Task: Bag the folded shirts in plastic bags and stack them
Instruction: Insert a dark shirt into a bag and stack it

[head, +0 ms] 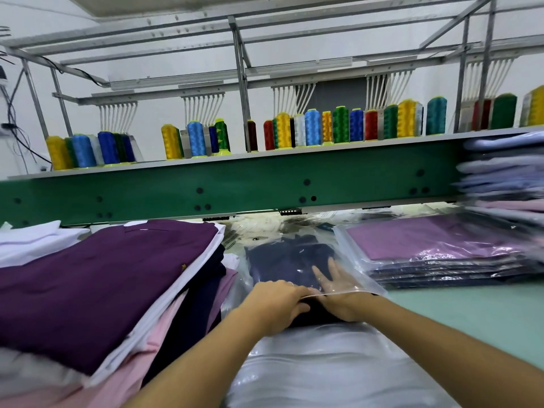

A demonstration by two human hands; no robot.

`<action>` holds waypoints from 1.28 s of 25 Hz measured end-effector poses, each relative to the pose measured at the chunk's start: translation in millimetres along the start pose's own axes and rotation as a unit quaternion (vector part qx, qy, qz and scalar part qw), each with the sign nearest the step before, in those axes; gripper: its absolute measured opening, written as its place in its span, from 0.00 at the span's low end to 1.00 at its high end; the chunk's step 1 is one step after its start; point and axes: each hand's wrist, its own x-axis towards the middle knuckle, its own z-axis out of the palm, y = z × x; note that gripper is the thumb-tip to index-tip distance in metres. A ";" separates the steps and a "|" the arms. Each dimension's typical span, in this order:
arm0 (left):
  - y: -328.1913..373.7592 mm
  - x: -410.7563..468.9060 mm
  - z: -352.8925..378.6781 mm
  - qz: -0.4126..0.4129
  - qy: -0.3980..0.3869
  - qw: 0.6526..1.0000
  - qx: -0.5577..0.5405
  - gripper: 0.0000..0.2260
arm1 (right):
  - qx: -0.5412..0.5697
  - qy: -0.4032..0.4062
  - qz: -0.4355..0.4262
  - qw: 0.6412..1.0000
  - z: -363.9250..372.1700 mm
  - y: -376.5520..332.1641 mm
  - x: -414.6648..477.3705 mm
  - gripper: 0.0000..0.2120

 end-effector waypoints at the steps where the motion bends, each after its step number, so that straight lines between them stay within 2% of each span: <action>1: -0.3 -3.8 1.8 -0.014 -0.013 1.000 0.003 0.14 | -0.011 0.013 -0.018 1.000 2.3 1.2 -7.7 0.36; 5: -5.3 -13.3 5.2 -0.096 -0.036 0.995 0.014 0.14 | -0.056 0.032 -0.066 0.996 2.5 13.9 -41.6 0.31; 7: -5.5 -16.7 7.6 -0.110 -0.031 0.993 0.025 0.13 | -0.071 0.028 -0.085 0.993 -7.9 19.1 -60.5 0.19; 9: -5.2 -18.0 10.7 -0.114 -0.022 0.993 0.026 0.11 | -0.148 0.038 -0.097 0.983 -18.4 18.6 -75.2 0.11; 11: -5.4 -18.2 12.7 -0.122 -0.007 0.992 0.018 0.09 | -0.216 0.125 -0.141 0.958 -23.9 17.7 -86.1 0.06; 12: -6.2 -18.4 12.4 -0.125 -0.001 0.992 0.016 0.08 | -0.238 0.192 -0.174 0.936 -24.6 19.1 -87.5 0.07; 14: -8.5 -18.4 12.2 -0.121 0.003 0.993 0.018 0.07 | -0.239 0.292 -0.204 0.903 -23.6 26.3 -84.6 0.17; 15: -9.4 -18.5 11.7 -0.118 0.003 0.993 0.021 0.06 | -0.228 0.299 -0.187 0.908 -23.7 31.2 -79.6 0.23; 17: -10.1 -19.2 10.4 -0.115 0.007 0.993 0.020 0.06 | -0.196 0.239 -0.146 0.940 -22.6 43.1 -65.9 0.30; 19: -10.4 -19.7 9.5 -0.114 0.013 0.993 0.011 0.05 | -0.209 0.160 -0.132 0.956 -16.4 51.4 -51.5 0.27; 22: -10.7 -20.7 6.6 -0.115 0.021 0.993 -0.002 0.05 | -0.250 0.185 -0.161 0.937 -6.7 54.7 -37.1 0.20; 25: -10.6 -19.6 4.5 -0.116 0.014 0.993 -0.001 0.08 | -0.273 0.196 -0.145 0.930 -4.3 56.6 -28.7 0.18; 27: -11.0 -19.3 5.4 -0.119 0.000 0.993 0.016 0.10 | -0.265 0.165 -0.136 0.940 -7.0 56.5 -28.9 0.18; 30: -12.8 -23.6 10.2 -0.127 -0.008 0.991 0.048 0.12 | -0.216 0.119 -0.165 0.955 -12.4 58.7 -36.7 0.04; 32: -16.2 -26.8 12.4 -0.137 -0.002 0.989 0.057 0.12 | -0.178 0.081 -0.181 0.964 -18.3 59.0 -44.0 0.08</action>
